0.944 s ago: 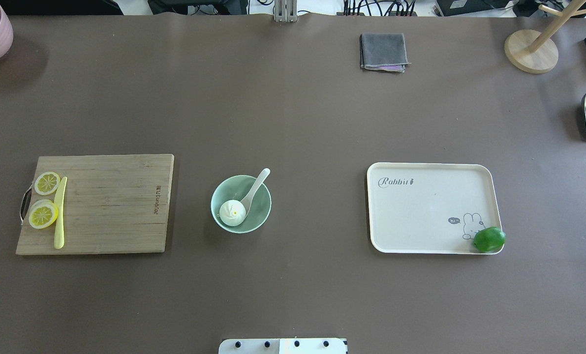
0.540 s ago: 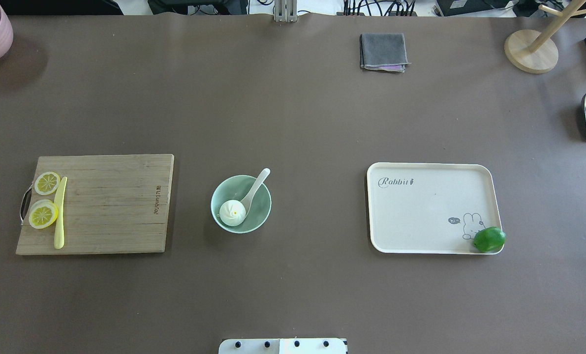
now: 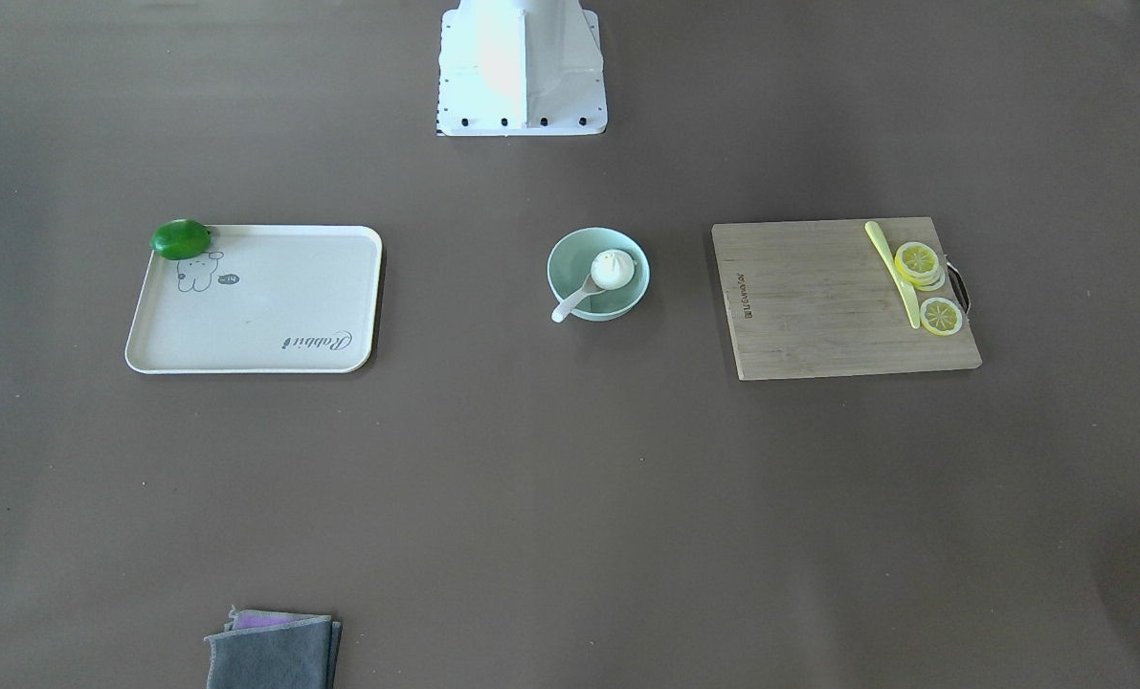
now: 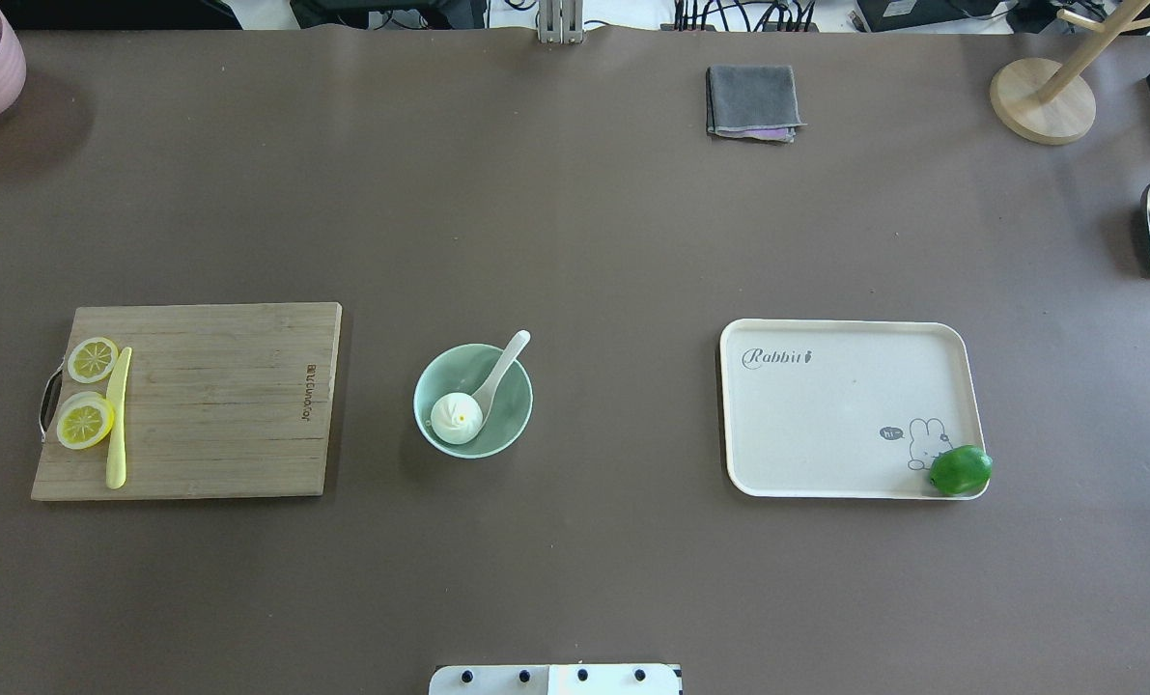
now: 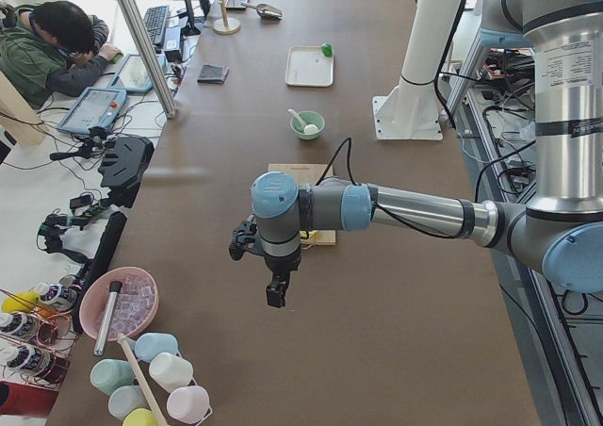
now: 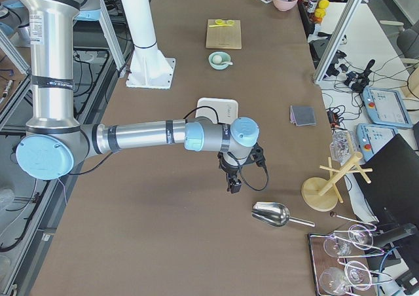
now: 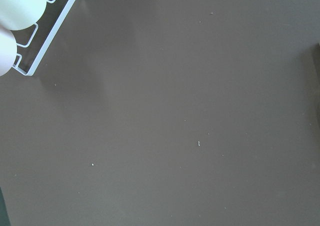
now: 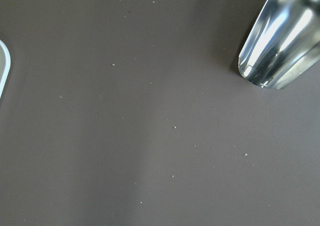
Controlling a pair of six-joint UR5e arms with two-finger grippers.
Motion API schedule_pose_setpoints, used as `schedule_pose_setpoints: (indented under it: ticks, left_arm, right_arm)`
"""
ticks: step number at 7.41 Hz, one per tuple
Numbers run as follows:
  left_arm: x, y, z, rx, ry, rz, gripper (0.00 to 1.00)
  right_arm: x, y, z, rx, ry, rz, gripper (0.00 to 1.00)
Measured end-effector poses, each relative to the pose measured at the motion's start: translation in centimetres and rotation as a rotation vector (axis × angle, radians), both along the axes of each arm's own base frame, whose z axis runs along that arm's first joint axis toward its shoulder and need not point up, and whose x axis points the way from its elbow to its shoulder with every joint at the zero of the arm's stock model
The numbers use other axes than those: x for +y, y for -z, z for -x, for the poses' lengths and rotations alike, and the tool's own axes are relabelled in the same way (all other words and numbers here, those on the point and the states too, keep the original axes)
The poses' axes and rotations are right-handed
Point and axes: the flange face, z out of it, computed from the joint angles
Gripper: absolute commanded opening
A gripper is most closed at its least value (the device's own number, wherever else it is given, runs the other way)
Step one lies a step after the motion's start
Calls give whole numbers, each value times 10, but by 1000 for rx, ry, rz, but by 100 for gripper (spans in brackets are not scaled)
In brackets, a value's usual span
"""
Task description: Put spoon and bun in bowl
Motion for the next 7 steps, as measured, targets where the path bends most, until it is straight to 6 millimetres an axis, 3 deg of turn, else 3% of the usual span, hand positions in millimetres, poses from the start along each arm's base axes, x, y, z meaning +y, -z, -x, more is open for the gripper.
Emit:
schedule_pose_setpoints:
  ticks: [7]
  left_arm:
    - [1,0,1,0,2,2,99]
  right_arm:
    - [-1,1,7,-4,13,-17,100]
